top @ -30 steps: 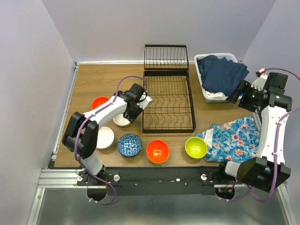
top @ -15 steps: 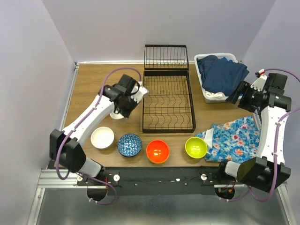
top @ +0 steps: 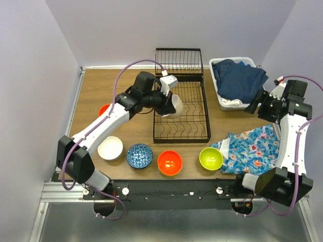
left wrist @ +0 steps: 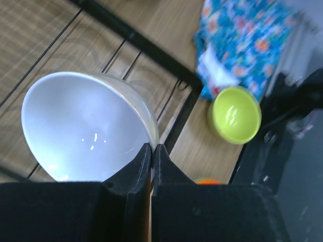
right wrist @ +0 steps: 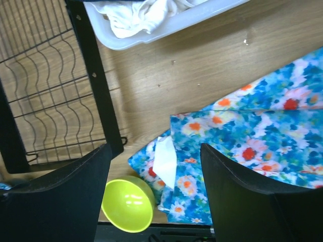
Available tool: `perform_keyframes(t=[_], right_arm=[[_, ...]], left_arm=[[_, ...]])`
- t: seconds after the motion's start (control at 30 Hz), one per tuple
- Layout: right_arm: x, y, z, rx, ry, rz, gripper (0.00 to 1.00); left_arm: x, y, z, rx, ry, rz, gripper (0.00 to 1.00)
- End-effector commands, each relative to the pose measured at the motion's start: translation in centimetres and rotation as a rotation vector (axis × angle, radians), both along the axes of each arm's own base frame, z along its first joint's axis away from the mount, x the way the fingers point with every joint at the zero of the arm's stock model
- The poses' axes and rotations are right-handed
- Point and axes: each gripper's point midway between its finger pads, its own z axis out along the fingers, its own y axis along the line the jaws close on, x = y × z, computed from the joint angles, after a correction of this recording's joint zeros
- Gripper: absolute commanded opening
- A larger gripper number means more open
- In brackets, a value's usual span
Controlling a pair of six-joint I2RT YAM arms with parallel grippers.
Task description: Load the bowls into the dish rack
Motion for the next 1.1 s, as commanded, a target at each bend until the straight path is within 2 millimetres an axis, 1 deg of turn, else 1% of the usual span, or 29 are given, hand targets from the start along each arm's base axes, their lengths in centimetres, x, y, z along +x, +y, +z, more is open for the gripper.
perform_keyframes(t=[0.0, 0.03, 0.07, 0.1, 0.13, 0.17, 0.2, 0.23, 0.27, 0.3, 0.33, 0.37, 0.4, 0.43, 0.47, 0.5, 0.53, 0.57, 0.6, 0.63, 0.67, 0.7, 0.73, 0.77, 0.8, 0.83, 0.97, 1.07], right_arm=[[-0.4, -2.0, 0.7, -0.102, 0.011, -0.037, 0.79], [-0.5, -2.1, 0.6, -0.108, 0.016, -0.041, 0.79], [-0.6, -2.2, 0.6, -0.113, 0.019, -0.046, 0.79], [-0.8, -2.4, 0.4, -0.118, 0.031, -0.054, 0.79], [-0.9, -2.4, 0.3, -0.12, 0.038, -0.058, 0.79], [-0.9, -2.5, 0.3, -0.12, 0.037, -0.063, 0.79], [-1.0, -2.6, 0.1, -0.126, 0.043, -0.068, 0.79], [-1.0, -2.6, 0.1, -0.13, 0.046, -0.068, 0.79], [-1.1, -2.8, -0.1, -0.139, 0.05, -0.071, 0.79], [-1.1, -3.1, -0.2, -0.152, 0.06, -0.078, 0.79], [-1.1, -3.3, -0.3, -0.158, 0.063, -0.079, 0.79], [-1.2, -3.4, -0.3, -0.17, 0.068, -0.073, 0.79], [-1.3, -3.7, -0.5, -0.18, 0.079, -0.077, 0.79], [-1.3, -3.7, -0.5, -0.184, 0.084, -0.077, 0.79], [-1.4, -3.8, -0.6, -0.187, 0.09, -0.08, 0.79], [-1.5, -4.0, -0.7, -0.193, 0.101, -0.088, 0.79], [-1.6, -4.2, -0.8, -0.215, 0.108, -0.069, 0.79], [-1.7, -4.5, -0.8, -0.227, 0.114, -0.067, 0.79], [-1.9, -4.6, -1.0, -0.232, 0.124, -0.068, 0.79], [-2.0, -4.8, -1.0, -0.243, 0.133, -0.071, 0.79], [-2.0, -5.0, -1.1, -0.251, 0.141, -0.068, 0.79], [-2.2, -5.1, -1.2, -0.255, 0.152, -0.07, 0.79], [-2.3, -5.3, -1.1, -0.258, 0.158, -0.069, 0.79], [-2.3, -5.4, -1.1, -0.266, 0.162, -0.062, 0.79], [-2.5, -5.5, -1.1, -0.269, 0.171, -0.063, 0.79], [-2.6, -5.6, -1.1, -0.279, 0.18, -0.063, 0.79], [-2.4, -6.2, -0.7, -0.298, 0.189, -0.06, 0.79], [-2.1, -6.5, -0.6, -0.304, 0.187, -0.065, 0.79]], left_arm=[[0.8, -6.5, 9.6, -0.557, -0.109, -0.154, 0.0], [0.9, -7.0, 8.6, -0.577, -0.067, -0.175, 0.0], [1.0, -7.3, 8.6, -0.6, -0.061, -0.184, 0.0], [1.0, -7.6, 9.7, -0.656, -0.063, -0.198, 0.0], [1.3, -8.2, 8.6, -0.663, -0.036, -0.211, 0.0], [1.5, -8.4, 8.5, -0.679, -0.028, -0.22, 0.0], [1.6, -8.7, 9.1, -0.717, -0.06, -0.242, 0.0], [2.2, -9.2, 8.2, -0.725, -0.024, -0.244, 0.0], [2.5, -9.5, 7.9, -0.736, -0.015, -0.248, 0.0], [2.8, -9.7, 8.3, -0.762, -0.037, -0.258, 0.0], [3.4, -10.2, 7.3, -0.77, 0.007, -0.252, 0.0], [3.7, -10.4, 7.0, -0.782, 0.012, -0.252, 0.0], [3.8, -10.5, 7.5, -0.809, -0.013, -0.264, 0.0], [4.3, -10.9, 6.5, -0.814, 0.012, -0.256, 0.0], [4.5, -10.9, 6.3, -0.828, 0.029, -0.246, 0.0], [4.9, -10.9, 6.6, -0.855, 0.01, -0.231, 0.0], [5.5, -10.9, 5.7, -0.859, 0.029, -0.211, 0.0], [5.8, -10.8, 5.6, -0.88, 0.058, -0.198, 0.0], [6.0, -10.7, 6.1, -0.917, 0.032, -0.197, 0.0], [6.4, -10.9, 5.1, -0.926, 0.053, -0.186, 0.0], [6.7, -10.8, 4.9, -0.945, 0.062, -0.173, 0.0], [6.7, -10.7, 5.2, -0.981, 0.07, -0.175, 0.0], [7.2, -10.6, 5.4, -1.012, 0.075, -0.152, 0.0], [7.7, -10.8, 4.5, -1.026, 0.099, -0.135, 0.0], [7.8, -10.7, 4.8, -1.058, 0.089, -0.134, 0.0], [8.7, -10.7, 4.1, -1.084, 0.126, -0.091, 0.0], [10.1, -10.6, 3.4, -1.113, 0.13, -0.012, 0.0], [10.8, -11.1, 2.8, -1.114, 0.16, 0.036, 0.0]])
